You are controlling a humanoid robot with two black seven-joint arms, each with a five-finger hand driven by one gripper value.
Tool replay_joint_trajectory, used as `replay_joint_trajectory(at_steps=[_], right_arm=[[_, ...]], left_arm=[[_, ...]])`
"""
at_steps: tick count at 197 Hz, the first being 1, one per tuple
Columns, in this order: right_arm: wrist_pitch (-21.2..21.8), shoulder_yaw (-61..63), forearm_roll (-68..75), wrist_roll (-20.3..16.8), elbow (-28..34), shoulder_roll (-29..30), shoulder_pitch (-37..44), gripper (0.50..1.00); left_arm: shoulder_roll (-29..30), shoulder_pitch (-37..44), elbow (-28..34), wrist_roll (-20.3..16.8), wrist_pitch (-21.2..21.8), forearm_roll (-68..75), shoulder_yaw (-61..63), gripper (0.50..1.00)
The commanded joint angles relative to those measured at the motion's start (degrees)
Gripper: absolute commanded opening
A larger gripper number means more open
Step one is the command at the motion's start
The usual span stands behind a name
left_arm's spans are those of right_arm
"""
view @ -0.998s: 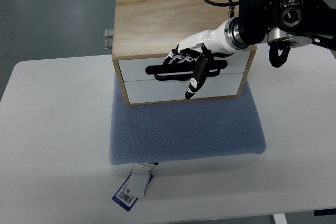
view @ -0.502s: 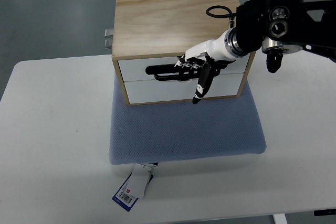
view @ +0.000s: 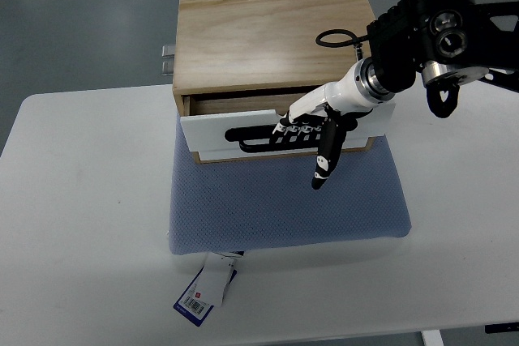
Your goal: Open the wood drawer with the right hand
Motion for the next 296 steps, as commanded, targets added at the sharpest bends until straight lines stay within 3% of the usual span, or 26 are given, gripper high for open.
replay_joint_trajectory(at_steps=[1,61,121,206,234,258,274,284,285,296], right_arm=[[1.6,0.2,1.0,0.0,1.6,-1.3,0.0,0.942],[6.5,1.4,7.6,0.0,6.4,-5.1,0.0,0.944],[6.5,3.4,14.5,0.0,9.2,-7.5,0.0,0.944],[6.5,13.1,14.8,0.0,8.3,-11.7,0.0,0.944],[6.5,19.3,14.7,0.0,3.4,-12.5,-0.1,0.944],[6.5,26.8,14.4,0.0,-6.2,-11.8,-1.6,0.944],[6.5,33.5,14.5,4.1,-15.3,-9.5,-5.1,0.944],[6.5,33.5,14.5,4.2,-15.4,-9.5,-5.1,0.944],[6.0,38.6,14.5,7.3,-20.9,-7.3,-7.8,0.944],[5.8,41.8,14.6,9.3,-24.4,-5.7,-10.1,0.944]], left_arm=[[0.0,0.0,0.0,0.1,0.0,0.0,0.0,1.0],[0.0,0.0,0.0,0.0,0.0,0.0,0.0,1.0],[0.0,0.0,0.0,0.0,0.0,0.0,0.0,1.0],[0.0,0.0,0.0,0.0,0.0,0.0,0.0,1.0],[0.0,0.0,-0.1,0.0,0.0,0.0,0.0,1.0],[0.0,0.0,-0.1,0.1,0.0,0.0,0.0,1.0],[0.0,0.0,-0.2,0.1,0.0,0.0,0.1,1.0],[0.0,0.0,-0.2,0.1,0.0,0.0,0.1,1.0],[0.0,0.0,-0.3,0.0,0.0,0.0,0.1,1.0],[0.0,0.0,-0.4,0.1,0.0,0.0,0.2,1.0]])
